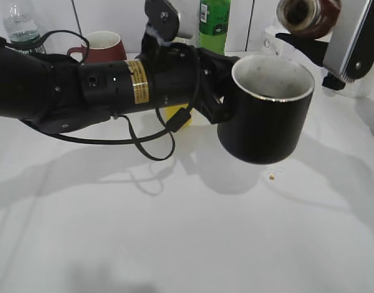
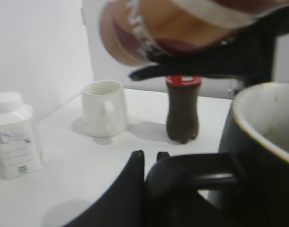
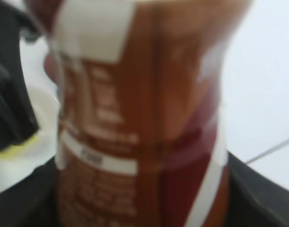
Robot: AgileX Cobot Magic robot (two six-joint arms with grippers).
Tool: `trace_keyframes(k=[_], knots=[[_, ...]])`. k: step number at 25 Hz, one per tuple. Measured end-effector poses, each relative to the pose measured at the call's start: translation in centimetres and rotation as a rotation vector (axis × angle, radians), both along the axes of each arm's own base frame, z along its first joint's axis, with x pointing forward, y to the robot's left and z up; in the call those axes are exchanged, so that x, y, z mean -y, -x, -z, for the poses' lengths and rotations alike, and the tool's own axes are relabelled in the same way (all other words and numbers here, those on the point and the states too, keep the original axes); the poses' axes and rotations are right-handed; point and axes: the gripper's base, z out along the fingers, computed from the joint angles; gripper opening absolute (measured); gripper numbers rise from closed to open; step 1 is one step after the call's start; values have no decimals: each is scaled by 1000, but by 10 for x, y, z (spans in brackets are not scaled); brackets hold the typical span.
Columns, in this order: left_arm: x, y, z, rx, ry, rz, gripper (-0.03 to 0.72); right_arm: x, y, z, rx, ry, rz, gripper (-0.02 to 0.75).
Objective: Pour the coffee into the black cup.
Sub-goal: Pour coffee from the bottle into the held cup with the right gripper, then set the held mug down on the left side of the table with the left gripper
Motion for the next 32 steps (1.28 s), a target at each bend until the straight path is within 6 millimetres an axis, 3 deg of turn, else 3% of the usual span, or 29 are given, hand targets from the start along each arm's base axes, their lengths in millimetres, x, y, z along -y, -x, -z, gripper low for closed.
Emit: trace_keyframes(k=[7, 12, 17, 27, 32], knots=[[-4, -4, -1, 2, 7, -27, 40, -1, -2, 3, -268, -239, 22, 527], [-25, -18, -7, 16, 10, -91, 40, 1, -3, 6, -551, -479, 87, 527], [-67, -31, -16, 24, 14, -199, 40, 1, -4, 6, -731, -646, 120, 527], [-181, -37, -14, 20, -11, -497, 40, 1, -4, 6, -755, -669, 124, 527], [-219, -35, -3, 11, -15, -604, 40, 1, -4, 6, -755, -670, 123, 527]])
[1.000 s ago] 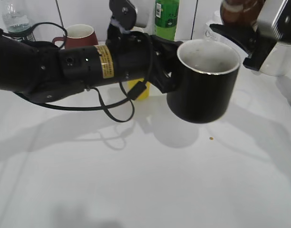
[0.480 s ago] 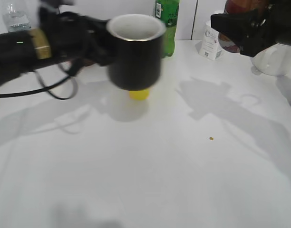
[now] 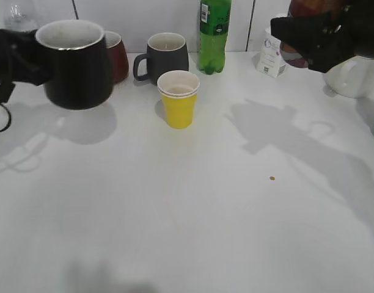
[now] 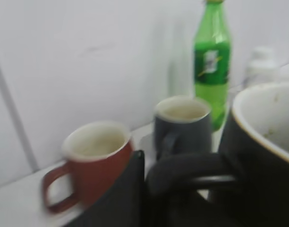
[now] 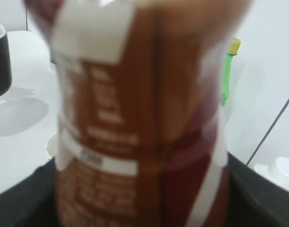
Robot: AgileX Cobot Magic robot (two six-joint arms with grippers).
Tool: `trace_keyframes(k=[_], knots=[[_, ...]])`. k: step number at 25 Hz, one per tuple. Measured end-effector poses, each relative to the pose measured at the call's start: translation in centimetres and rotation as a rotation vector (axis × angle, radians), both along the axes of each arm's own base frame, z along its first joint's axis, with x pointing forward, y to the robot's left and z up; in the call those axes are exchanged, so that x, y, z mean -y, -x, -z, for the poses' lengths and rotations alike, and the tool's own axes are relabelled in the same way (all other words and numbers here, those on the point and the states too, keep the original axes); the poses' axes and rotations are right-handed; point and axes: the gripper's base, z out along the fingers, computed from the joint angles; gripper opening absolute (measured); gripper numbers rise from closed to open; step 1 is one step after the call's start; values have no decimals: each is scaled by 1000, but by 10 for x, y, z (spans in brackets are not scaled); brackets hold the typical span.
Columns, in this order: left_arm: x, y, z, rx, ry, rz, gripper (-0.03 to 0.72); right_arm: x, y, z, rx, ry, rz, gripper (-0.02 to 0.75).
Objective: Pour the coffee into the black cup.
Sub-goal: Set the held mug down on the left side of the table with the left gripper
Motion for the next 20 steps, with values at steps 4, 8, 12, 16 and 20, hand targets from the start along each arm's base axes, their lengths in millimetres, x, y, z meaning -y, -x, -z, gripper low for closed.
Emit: trace_keyframes(k=[4, 8, 12, 16, 20], knots=[[-20, 4, 11, 0, -9, -110, 40, 0, 0, 0, 0, -1, 0, 527], [-29, 4, 18, 10, -13, -214, 40, 0, 0, 0, -1, -1, 0, 527], [-34, -3, 30, 33, 12, -269, 40, 0, 0, 0, -1, -1, 1, 527], [-38, -11, 53, 21, 56, -324, 40, 0, 0, 0, -1, -2, 1, 527], [-43, -18, 76, -4, 94, -385, 40, 0, 0, 0, -1, -4, 2, 527]])
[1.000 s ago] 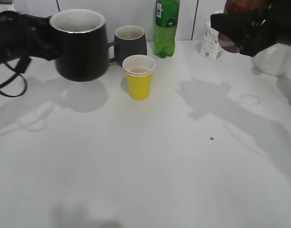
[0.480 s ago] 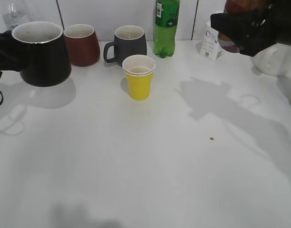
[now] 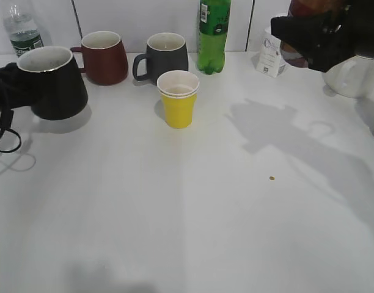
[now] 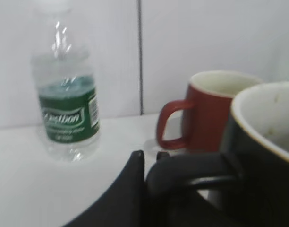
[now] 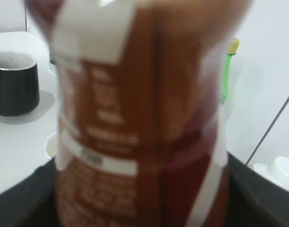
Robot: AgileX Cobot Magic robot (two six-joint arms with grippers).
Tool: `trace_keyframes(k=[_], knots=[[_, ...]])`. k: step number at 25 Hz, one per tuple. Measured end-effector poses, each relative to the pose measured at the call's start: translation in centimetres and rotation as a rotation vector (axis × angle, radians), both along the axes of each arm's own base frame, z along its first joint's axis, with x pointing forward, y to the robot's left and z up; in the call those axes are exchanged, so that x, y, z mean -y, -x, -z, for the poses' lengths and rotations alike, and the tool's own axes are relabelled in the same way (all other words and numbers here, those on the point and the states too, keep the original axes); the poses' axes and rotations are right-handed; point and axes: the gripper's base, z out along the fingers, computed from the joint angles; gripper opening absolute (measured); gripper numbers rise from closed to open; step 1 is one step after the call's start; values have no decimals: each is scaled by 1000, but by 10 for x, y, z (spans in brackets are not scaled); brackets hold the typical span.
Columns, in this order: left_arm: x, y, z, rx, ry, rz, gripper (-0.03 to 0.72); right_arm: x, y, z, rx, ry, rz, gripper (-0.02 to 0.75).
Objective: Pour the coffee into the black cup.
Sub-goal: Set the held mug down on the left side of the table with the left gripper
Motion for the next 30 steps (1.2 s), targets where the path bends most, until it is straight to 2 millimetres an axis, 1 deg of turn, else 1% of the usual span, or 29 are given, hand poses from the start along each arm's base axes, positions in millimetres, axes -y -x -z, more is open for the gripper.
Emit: trace_keyframes(k=[4, 8, 14, 30], knots=[[-2, -12, 14, -17, 9, -22, 40, 0, 0, 0, 0, 0, 0, 527], [-2, -21, 23, -19, 13, -26, 40, 0, 0, 0, 0, 0, 0, 527], [-3, -26, 36, -45, 14, -27, 40, 0, 0, 0, 0, 0, 0, 527], [-1, -27, 37, -56, 4, -7, 50, 0, 0, 0, 0, 0, 0, 527]])
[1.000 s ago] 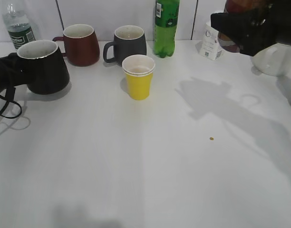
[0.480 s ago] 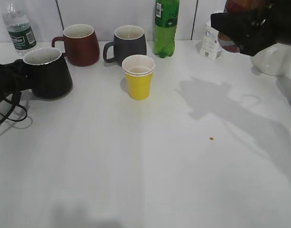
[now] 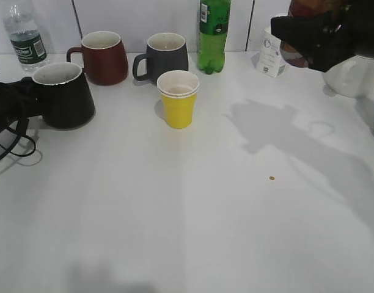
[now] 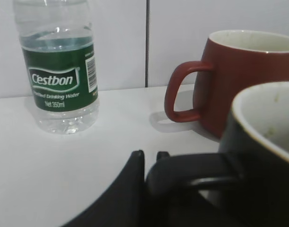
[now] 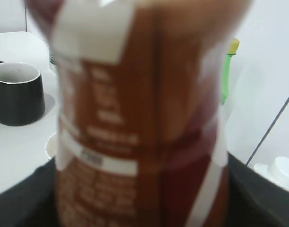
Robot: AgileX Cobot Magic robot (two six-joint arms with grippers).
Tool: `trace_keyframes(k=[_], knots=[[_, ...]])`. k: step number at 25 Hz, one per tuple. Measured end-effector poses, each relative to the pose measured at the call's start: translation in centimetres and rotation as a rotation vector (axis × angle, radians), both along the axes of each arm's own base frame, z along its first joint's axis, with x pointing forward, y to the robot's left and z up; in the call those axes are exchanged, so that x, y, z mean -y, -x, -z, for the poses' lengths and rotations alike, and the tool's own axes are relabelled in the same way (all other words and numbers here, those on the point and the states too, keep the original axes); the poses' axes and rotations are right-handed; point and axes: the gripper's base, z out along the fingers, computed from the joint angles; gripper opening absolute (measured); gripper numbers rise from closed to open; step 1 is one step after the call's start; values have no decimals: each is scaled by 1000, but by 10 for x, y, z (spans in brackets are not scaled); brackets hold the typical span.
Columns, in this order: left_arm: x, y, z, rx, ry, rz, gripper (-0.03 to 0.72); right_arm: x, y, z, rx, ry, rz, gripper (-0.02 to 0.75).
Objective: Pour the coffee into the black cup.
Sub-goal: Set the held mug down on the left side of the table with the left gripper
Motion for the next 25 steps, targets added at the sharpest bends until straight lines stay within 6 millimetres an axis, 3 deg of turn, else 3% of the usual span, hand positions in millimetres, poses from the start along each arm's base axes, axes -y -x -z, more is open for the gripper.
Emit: trace_keyframes(k=[4, 8, 11, 19, 25], knots=[[0, 0, -1, 4, 8, 2, 98, 0, 0, 0, 0, 0, 0, 527], [0, 0, 0, -2, 13, -2, 223, 0, 0, 0, 0, 0, 0, 527], [0, 5, 3, -23, 14, -3, 273, 0, 0, 0, -1, -5, 4, 527], [0, 27, -7, -44, 14, -9, 288, 8, -9, 0, -60, -79, 138, 527], [-1, 46, -18, -77, 3, -15, 288, 13, -28, 27, -109, -69, 234, 527]])
